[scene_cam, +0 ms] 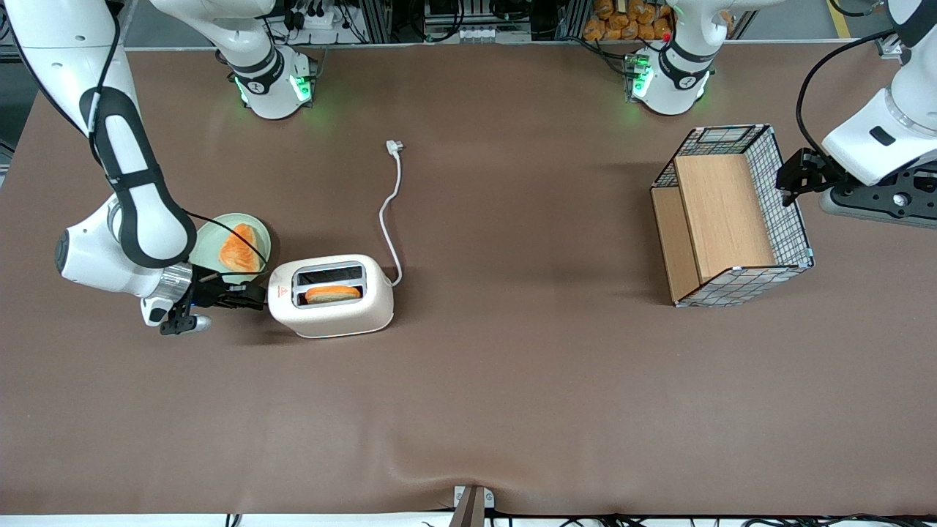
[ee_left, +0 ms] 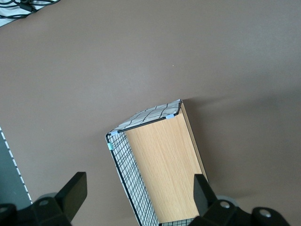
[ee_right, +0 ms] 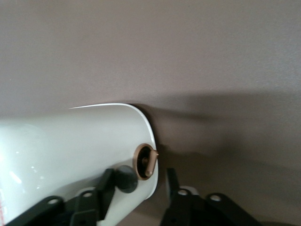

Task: Press toaster button with right arm

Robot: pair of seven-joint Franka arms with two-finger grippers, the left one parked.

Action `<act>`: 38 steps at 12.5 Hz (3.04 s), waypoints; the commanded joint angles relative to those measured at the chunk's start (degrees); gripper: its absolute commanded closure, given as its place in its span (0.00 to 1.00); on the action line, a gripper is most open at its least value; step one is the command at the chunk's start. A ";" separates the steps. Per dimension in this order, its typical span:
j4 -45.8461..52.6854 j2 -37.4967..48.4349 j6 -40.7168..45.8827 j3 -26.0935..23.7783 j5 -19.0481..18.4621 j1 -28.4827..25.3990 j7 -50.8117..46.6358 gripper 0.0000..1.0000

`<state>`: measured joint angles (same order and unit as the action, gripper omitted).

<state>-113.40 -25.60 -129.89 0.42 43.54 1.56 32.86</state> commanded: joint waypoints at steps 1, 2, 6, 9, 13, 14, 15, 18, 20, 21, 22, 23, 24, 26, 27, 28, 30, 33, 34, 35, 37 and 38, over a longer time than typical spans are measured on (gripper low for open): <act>3.08 0.55 4.26 0.80 0.85 0.19 -0.60 0.21; 5.10 0.90 7.86 1.50 0.15 0.19 -3.22 0.21; 9.86 3.00 16.05 2.56 -6.60 0.63 -8.86 0.20; 14.85 5.46 24.21 3.01 -14.16 1.42 -13.24 0.24; 22.95 10.91 35.12 2.13 -29.18 0.99 -22.14 0.00; 23.74 12.31 37.23 2.04 -31.56 0.90 -22.32 0.00; 24.01 13.98 38.90 2.04 -33.33 0.98 -22.23 0.00; 25.85 18.81 44.52 1.08 -39.47 0.90 -22.49 0.00; 25.33 22.33 45.60 0.55 -42.74 0.64 -25.38 0.00; 25.07 23.48 46.04 0.63 -43.01 0.37 -25.48 0.00; 23.68 25.14 45.52 0.63 -43.10 0.20 -25.48 0.00; 21.92 26.99 44.64 0.72 -43.88 -0.24 -25.57 0.00; 19.90 28.92 43.24 0.90 -43.98 -0.51 -25.57 0.00; 17.95 31.39 41.82 1.25 -44.07 -1.82 -25.66 0.00; 18.12 31.31 41.73 2.29 -44.33 -3.13 -25.22 0.00; 18.30 31.14 40.86 3.61 -45.03 -4.97 -25.22 0.00; 19.44 30.61 40.50 3.53 -46.26 -5.26 -24.95 0.00; 19.97 30.61 40.50 3.53 -46.27 -5.43 -25.66 0.00; 19.97 30.61 40.59 3.53 -46.27 -5.43 -25.66 0.00; 19.88 30.52 40.59 3.53 -45.92 -5.26 -25.66 0.00; 19.88 30.52 40.68 3.53 -45.30 -5.26 -25.74 0.00; 19.88 30.52 40.77 3.53 -45.21 -5.26 -25.66 0.00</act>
<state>-93.13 4.10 -89.20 3.42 -1.26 -2.85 8.37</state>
